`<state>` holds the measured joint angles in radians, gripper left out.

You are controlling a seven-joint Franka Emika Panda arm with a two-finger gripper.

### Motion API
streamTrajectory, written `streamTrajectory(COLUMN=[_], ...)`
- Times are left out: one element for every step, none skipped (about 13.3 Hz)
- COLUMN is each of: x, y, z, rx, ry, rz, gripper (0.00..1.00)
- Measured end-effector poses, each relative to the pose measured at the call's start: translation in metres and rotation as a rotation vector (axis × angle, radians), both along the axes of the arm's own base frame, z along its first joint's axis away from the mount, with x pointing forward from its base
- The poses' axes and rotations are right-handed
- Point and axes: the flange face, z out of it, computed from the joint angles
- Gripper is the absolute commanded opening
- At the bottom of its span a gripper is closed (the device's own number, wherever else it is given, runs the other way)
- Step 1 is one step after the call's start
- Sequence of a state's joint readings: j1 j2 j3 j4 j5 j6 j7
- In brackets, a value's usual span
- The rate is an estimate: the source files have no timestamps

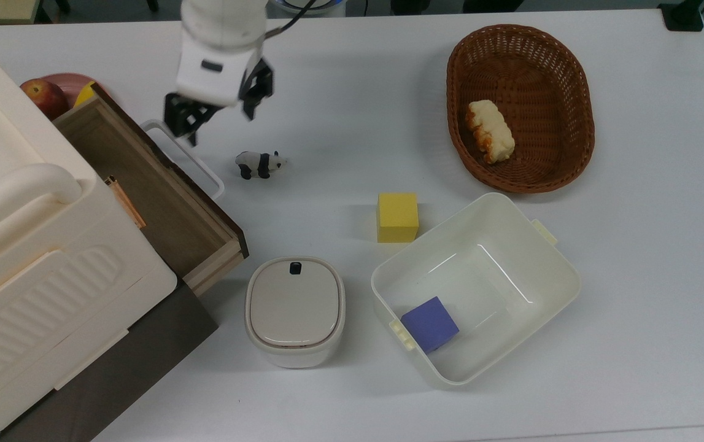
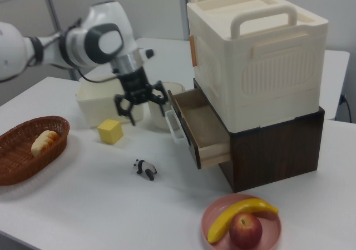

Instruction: Slide the drawer open

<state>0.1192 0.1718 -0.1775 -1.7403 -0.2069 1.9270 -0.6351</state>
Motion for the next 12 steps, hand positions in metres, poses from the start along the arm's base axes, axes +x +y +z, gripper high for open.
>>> streamTrajectory(x=[-0.007,-0.014,-0.022,-0.029,-0.035,-0.042,-0.044,-0.045,-0.044,-0.042,-0.040,-0.039], y=[0.013,0.029,0.048,0.066,0.081,0.097,0.103,0.105,0.104,0.102,0.097,0.091], z=[0.008,0.016,0.024,0.032,0.039,0.048,0.051,0.052,0.052,0.051,0.050,0.050], rx=[0.026,0.052,0.070,0.079,0.081,0.081,0.082,0.081,0.080,0.083,0.086,0.088], ry=[0.015,0.028,0.033,0.029,0.020,-0.006,-0.028,-0.051,-0.068,-0.085,-0.097,-0.103], rz=[-0.034,-0.084,-0.148,-0.226,-0.306,-0.429,-0.523,-0.634,-0.721,-0.777,-0.812,-0.835], gripper=[1.00,1.00,1.00,1.00,1.00,1.00,1.00,1.00,1.00,1.00,1.00,1.00])
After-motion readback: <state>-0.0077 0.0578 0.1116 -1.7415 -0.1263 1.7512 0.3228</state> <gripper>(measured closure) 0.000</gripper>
